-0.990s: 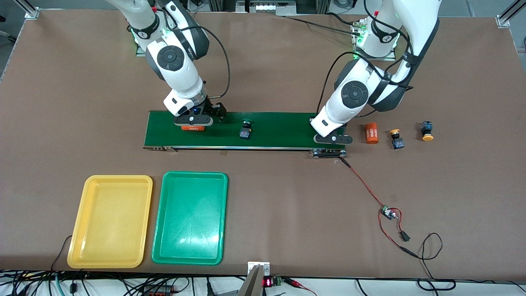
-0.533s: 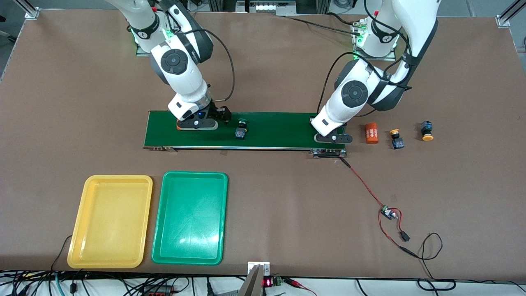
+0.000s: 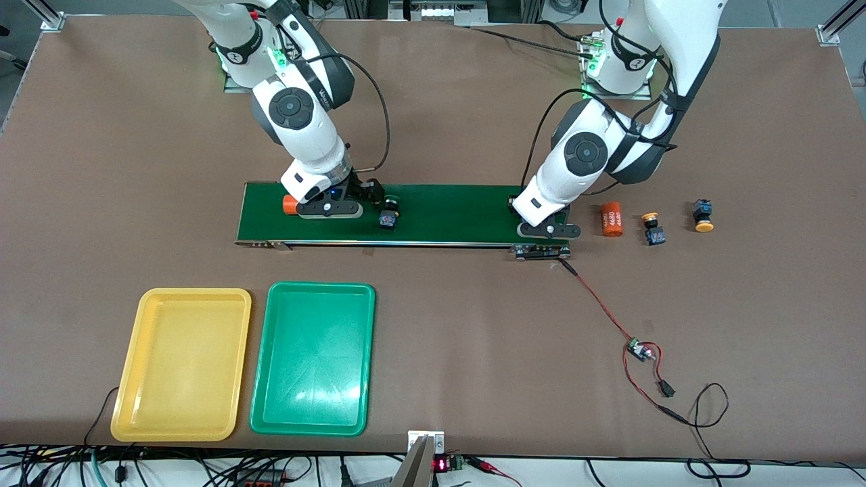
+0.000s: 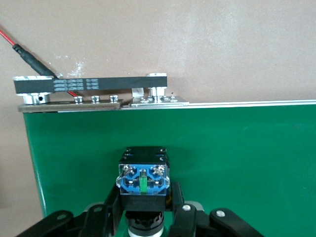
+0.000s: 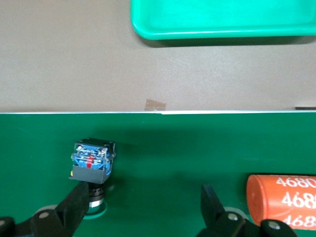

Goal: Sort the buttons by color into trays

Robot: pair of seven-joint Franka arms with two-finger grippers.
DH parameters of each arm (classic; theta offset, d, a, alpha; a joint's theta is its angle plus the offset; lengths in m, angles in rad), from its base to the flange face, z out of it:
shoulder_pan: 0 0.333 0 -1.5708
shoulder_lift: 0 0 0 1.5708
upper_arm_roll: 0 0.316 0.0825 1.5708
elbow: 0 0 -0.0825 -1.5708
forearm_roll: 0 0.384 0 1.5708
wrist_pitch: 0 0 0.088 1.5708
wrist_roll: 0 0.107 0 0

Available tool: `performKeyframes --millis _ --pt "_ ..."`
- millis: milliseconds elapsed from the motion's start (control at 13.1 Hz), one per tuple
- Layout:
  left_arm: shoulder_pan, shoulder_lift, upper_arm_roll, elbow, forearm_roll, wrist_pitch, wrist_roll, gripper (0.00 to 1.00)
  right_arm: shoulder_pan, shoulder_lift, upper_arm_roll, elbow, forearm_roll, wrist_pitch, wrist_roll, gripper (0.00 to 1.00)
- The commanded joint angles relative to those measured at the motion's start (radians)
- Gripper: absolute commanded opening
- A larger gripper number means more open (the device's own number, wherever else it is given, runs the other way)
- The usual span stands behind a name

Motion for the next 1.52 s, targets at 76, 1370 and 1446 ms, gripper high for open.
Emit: performKeyframes --millis 76,1370,1446 --pt "-0.007 -0.023 0.014 -0.005 -0.015 0.010 0.011 1.00 0.028 0.029 -0.012 0.038 -0.021 -0.014 0.030 1.00" --pt "0.375 -0.098 0.038 -0.040 -0.003 -0.151 0.341 1.00 0.042 0.079 -0.041 0.053 -0.024 -0.011 0.029 1.00" --pt "0.377 -0.100 0.037 -0.065 -0.003 -0.142 0.341 1.00 0.041 0.082 -0.043 0.055 -0.024 -0.011 0.029 1.00"
